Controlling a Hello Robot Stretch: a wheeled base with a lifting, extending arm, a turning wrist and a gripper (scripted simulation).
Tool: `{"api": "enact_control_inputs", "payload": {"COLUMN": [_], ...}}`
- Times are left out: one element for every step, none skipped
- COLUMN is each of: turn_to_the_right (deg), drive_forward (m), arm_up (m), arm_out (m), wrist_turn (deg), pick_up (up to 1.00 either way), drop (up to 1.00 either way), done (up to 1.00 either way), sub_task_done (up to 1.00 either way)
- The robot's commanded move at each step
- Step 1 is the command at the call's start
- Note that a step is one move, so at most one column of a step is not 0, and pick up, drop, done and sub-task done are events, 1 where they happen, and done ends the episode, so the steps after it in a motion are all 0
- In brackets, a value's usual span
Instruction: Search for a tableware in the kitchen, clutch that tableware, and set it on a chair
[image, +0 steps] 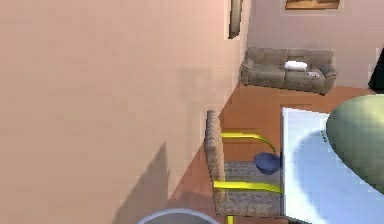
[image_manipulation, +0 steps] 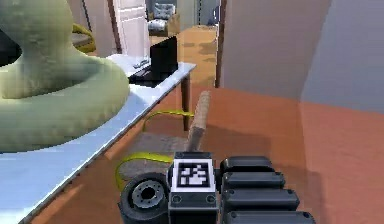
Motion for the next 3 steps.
{"api": "enact_control_inputs", "payload": {"turn_to_the_right": [-3.0, 0.0, 45.0], "drive_forward": [0.00, 0.60, 0.00], "arm_up": [0.00, 0.00, 0.00], "arm_out": [0.00, 0.00, 0.00], "wrist_turn": [0.0, 0.0, 0.0], "pick_up": [0.00, 0.00, 0.00], "drop": [0.00, 0.00, 0.00], "done": [0.00, 0.00, 0.00], "sub_task_done": [0.00, 0.00, 0.00]}}
